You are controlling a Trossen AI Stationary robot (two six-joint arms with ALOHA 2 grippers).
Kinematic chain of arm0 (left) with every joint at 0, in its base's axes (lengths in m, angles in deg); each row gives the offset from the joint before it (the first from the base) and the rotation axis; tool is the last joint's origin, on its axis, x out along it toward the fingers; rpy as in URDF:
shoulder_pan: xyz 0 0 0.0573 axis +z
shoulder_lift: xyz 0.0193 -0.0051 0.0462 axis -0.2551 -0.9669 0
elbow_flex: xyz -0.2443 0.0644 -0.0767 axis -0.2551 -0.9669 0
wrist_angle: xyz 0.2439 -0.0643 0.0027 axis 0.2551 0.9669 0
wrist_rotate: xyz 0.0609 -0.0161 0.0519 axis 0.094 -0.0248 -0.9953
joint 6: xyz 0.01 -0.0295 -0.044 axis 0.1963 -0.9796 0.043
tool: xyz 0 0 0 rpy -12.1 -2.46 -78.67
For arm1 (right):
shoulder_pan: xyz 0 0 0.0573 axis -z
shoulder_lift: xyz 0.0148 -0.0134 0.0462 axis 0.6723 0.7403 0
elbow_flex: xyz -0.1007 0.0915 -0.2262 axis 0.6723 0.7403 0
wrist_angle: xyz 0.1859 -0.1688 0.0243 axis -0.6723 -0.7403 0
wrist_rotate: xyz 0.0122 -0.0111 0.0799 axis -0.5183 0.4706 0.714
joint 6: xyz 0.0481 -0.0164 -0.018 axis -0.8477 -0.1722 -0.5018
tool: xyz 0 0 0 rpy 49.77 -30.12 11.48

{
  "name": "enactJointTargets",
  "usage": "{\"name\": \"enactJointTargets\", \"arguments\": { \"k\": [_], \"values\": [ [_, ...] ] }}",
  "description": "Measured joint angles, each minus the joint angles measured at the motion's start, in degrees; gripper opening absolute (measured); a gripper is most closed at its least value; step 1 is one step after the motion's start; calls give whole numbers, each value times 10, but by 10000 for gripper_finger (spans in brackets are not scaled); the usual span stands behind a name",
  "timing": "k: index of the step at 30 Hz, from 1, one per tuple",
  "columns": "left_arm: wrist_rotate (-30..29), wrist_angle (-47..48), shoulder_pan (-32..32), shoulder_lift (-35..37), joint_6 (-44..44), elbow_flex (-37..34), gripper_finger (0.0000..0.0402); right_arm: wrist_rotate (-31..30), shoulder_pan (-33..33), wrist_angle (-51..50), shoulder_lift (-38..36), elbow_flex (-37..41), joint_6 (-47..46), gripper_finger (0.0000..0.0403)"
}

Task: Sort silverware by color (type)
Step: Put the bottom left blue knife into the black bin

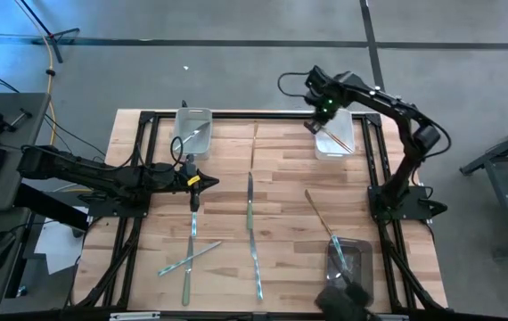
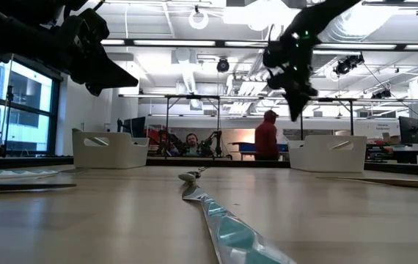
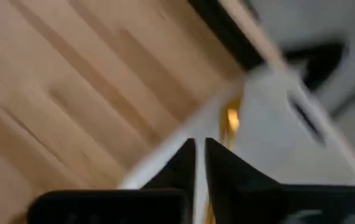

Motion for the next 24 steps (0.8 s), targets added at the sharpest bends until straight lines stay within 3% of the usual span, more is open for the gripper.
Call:
{"name": "enactJointTargets", "arguments": {
  "k": [8, 13, 19, 24],
  "values": [
    [0, 0, -1, 0, 0, 0, 5, 53, -121, 184, -10, 16, 35, 3],
    [0, 1, -1, 0, 0, 0, 5, 120, -179, 406, -15, 109, 20, 1],
    [8, 2, -1, 0, -5, 0, 5, 123, -245, 641, -15, 236, 9, 0],
    [59, 0, -1, 0, 5, 0, 5, 123, -286, 753, -17, 301, -22, 0]
  ]
}}
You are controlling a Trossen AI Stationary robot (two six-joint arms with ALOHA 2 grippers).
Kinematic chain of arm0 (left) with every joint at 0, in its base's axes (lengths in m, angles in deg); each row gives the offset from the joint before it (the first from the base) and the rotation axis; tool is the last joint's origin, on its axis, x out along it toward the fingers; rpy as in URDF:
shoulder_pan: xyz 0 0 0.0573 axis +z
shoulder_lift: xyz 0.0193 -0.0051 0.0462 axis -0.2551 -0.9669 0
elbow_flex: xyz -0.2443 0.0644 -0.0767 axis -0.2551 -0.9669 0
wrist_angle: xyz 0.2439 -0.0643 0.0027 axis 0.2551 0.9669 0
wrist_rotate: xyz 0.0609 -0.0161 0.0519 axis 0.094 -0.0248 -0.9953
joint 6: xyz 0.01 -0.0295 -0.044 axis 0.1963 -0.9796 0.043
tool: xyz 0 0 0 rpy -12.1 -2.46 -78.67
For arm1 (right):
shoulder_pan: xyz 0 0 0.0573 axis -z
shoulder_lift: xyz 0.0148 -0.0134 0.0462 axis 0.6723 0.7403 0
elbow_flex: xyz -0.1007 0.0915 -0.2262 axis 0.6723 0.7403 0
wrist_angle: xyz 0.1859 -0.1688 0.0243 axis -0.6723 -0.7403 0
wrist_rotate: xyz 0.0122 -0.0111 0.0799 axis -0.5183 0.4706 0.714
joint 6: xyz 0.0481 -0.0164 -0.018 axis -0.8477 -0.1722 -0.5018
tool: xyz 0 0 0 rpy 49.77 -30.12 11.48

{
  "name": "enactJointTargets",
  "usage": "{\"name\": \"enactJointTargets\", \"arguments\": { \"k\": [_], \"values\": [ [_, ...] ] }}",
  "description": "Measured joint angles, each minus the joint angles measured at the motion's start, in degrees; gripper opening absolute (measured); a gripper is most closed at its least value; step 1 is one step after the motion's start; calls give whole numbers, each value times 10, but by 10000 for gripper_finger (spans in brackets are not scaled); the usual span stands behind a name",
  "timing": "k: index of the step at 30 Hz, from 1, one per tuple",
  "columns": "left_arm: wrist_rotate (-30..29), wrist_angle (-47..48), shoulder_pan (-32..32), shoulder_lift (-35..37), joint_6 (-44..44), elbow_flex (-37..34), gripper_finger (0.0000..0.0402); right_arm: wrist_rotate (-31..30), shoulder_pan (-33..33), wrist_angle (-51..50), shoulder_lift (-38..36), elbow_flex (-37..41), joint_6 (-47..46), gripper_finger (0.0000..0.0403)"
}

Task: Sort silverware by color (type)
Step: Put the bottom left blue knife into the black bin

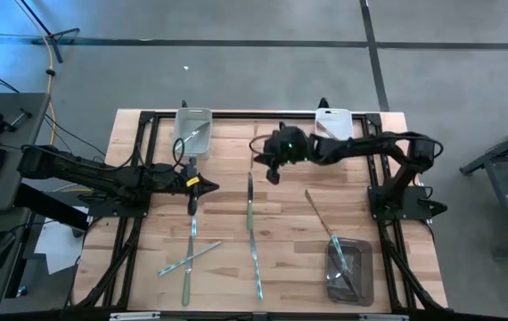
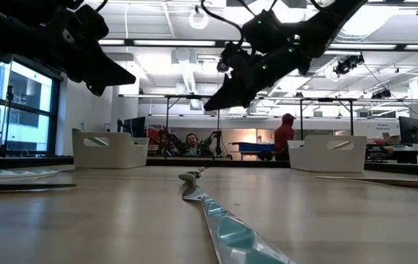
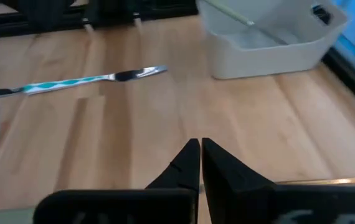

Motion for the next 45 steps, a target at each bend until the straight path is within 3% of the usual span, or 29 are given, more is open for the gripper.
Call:
{"name": "enactJointTargets", "arguments": {
  "k": [5, 10, 16, 22, 27, 35, 45],
  "values": [
    [4, 4, -19, 0, 4, 0, 5, -37, -46, 35, -20, 49, -10, 0],
    [-28, 40, -91, 0, -6, 26, 5, -70, -94, 58, -74, 100, -9, 0],
    [-114, 178, -203, 0, -66, 87, 5, -78, -154, 126, -166, 191, -22, 0],
    [-149, 319, -301, -16, -189, 135, 19, -149, -230, 139, -221, 254, -40, 0],
    [-147, 384, -366, -69, -280, 160, 50, -222, -273, 130, -223, 263, -44, 0],
    [-129, 407, -457, -201, -341, 213, 89, -227, -285, 135, -223, 262, -52, 0],
    [-113, 562, -516, -345, -474, 334, 127, -228, -284, 140, -222, 262, -51, 0]
  ]
}}
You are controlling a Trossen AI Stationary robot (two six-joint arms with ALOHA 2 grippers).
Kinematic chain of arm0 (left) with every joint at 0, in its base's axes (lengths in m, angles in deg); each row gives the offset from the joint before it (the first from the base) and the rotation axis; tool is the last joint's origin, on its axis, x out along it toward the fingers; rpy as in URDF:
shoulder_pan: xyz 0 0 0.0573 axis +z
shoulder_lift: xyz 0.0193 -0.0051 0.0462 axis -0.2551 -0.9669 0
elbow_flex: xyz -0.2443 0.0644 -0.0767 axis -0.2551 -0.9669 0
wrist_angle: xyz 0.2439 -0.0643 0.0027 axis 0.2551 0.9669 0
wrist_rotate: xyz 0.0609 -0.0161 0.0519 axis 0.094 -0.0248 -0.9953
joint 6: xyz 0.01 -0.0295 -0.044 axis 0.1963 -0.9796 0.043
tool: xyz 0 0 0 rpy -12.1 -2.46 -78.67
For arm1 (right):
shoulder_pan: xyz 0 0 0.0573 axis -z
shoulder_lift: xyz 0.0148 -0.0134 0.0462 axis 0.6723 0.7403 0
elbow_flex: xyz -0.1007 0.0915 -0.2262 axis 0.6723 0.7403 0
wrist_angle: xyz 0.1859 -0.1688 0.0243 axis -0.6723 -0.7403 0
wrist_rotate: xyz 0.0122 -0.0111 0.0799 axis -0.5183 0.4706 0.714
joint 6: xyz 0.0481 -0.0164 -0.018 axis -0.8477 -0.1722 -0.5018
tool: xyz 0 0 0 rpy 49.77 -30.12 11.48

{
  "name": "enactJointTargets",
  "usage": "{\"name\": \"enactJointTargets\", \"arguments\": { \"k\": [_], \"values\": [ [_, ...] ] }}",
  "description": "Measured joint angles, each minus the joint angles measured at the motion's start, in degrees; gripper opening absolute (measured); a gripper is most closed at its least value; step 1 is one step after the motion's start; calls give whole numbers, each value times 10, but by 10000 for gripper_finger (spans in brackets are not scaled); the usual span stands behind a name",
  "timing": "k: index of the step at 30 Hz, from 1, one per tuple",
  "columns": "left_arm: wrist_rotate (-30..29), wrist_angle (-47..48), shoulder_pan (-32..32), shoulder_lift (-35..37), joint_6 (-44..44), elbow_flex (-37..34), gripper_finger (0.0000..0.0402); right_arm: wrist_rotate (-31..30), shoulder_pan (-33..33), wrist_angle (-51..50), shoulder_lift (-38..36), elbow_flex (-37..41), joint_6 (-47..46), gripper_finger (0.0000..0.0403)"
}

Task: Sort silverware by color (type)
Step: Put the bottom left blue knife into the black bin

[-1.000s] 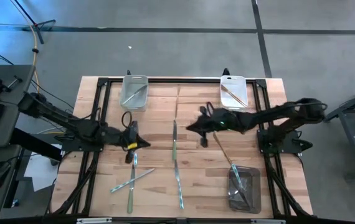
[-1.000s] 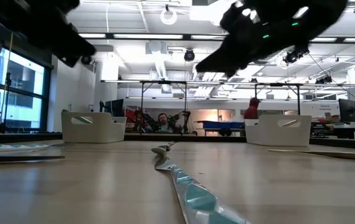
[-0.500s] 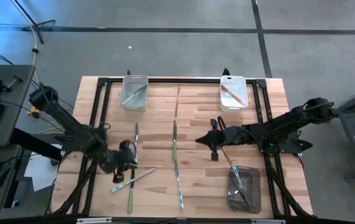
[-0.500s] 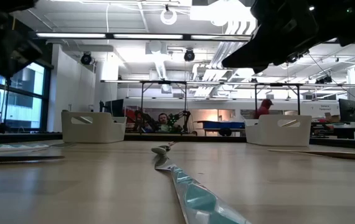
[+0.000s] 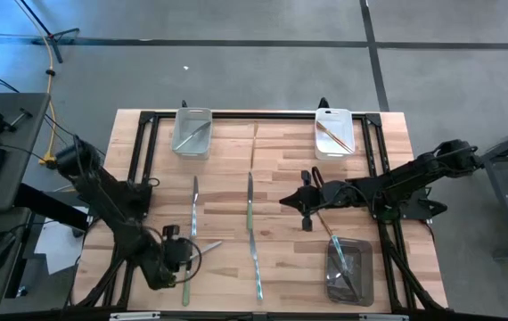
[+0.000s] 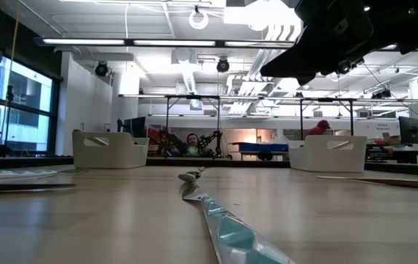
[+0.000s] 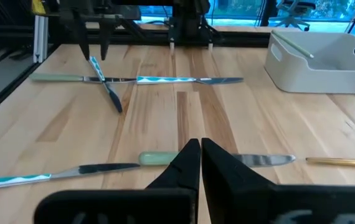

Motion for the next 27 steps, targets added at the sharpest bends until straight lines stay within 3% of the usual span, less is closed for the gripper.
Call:
{"name": "enactJointTargets", "arguments": {
  "k": [7, 17, 27],
  "values": [
    [72, 27, -4, -60, -108, 15, 129, 0, 0, -1, 0, 0, 0, 0],
    [87, 25, -13, -96, -153, 16, 124, 0, 0, -1, 0, 0, -1, 0],
    [106, 26, -12, -96, -153, 16, 20, 1, 0, -1, 0, 0, 0, 0]
  ]
}}
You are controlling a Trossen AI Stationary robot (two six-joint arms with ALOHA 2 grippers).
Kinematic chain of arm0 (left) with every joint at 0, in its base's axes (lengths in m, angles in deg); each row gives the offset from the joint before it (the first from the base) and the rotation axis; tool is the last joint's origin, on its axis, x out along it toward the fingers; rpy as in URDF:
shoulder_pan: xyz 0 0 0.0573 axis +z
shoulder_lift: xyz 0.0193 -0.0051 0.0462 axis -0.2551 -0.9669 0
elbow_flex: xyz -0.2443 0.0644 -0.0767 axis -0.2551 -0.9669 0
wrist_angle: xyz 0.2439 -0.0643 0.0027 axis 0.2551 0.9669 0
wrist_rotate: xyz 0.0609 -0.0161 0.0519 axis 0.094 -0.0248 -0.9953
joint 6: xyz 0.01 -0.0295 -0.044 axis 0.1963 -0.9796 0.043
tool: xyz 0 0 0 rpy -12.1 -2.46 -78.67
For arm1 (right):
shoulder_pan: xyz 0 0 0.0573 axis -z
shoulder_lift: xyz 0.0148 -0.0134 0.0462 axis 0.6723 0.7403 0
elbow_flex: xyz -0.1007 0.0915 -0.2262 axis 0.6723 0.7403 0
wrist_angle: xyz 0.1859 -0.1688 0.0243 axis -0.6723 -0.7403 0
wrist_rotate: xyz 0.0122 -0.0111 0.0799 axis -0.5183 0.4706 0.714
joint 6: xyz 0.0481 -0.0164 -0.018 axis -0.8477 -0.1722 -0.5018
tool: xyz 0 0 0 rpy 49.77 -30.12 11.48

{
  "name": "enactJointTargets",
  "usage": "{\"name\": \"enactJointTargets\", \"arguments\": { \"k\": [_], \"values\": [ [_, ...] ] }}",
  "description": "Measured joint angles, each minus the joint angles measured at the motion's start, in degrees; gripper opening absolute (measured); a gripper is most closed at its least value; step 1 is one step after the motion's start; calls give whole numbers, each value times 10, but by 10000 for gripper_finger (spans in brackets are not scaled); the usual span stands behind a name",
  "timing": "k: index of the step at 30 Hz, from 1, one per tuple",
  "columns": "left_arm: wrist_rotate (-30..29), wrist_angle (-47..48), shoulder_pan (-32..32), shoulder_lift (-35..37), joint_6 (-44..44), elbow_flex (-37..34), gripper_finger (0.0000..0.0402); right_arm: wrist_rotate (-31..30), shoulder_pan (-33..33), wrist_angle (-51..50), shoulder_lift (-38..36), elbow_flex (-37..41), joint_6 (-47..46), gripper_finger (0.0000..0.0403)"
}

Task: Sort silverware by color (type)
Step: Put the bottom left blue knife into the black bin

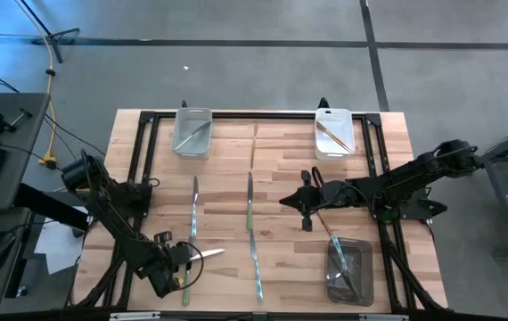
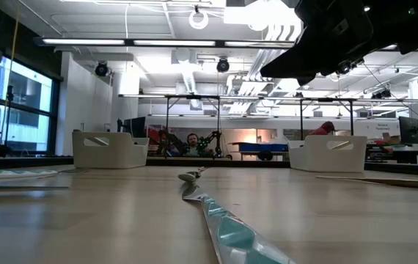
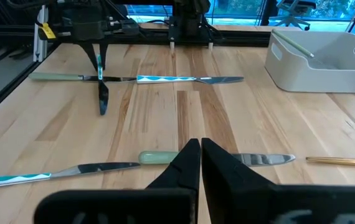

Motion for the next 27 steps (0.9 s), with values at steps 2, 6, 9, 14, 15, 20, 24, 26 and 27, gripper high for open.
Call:
{"name": "enactJointTargets", "arguments": {
  "k": [2, 6, 9, 14, 15, 20, 24, 26, 27],
  "values": [
    [4, 0, 0, 0, -1, 0, 20, 0, 0, 0, 0, 0, 0, 0],
    [11, 1, 0, 0, -8, 0, 20, 0, 0, 0, 0, 0, 0, 0],
    [17, 1, 0, 2, -8, -1, 20, 0, 0, 0, 0, 0, 0, 0],
    [37, 7, -1, 23, -13, -4, 20, 0, 0, 0, 0, 0, 0, 0],
    [37, 6, -1, 30, -15, -3, 20, 0, 0, 0, 0, 0, 0, 0],
    [23, 7, -1, 65, -33, -5, 20, 0, 0, 0, 0, 0, 0, 0],
    [-1, -5, 1, 93, -34, -5, 20, -3, 0, 0, 0, 0, 0, 0],
    [-15, -40, 7, 103, -22, -12, 20, -11, 0, -1, 0, 0, 0, 0],
    [-15, -76, 12, 109, -14, -23, 20, -14, 0, -3, 0, 0, 0, 0]
  ]
}}
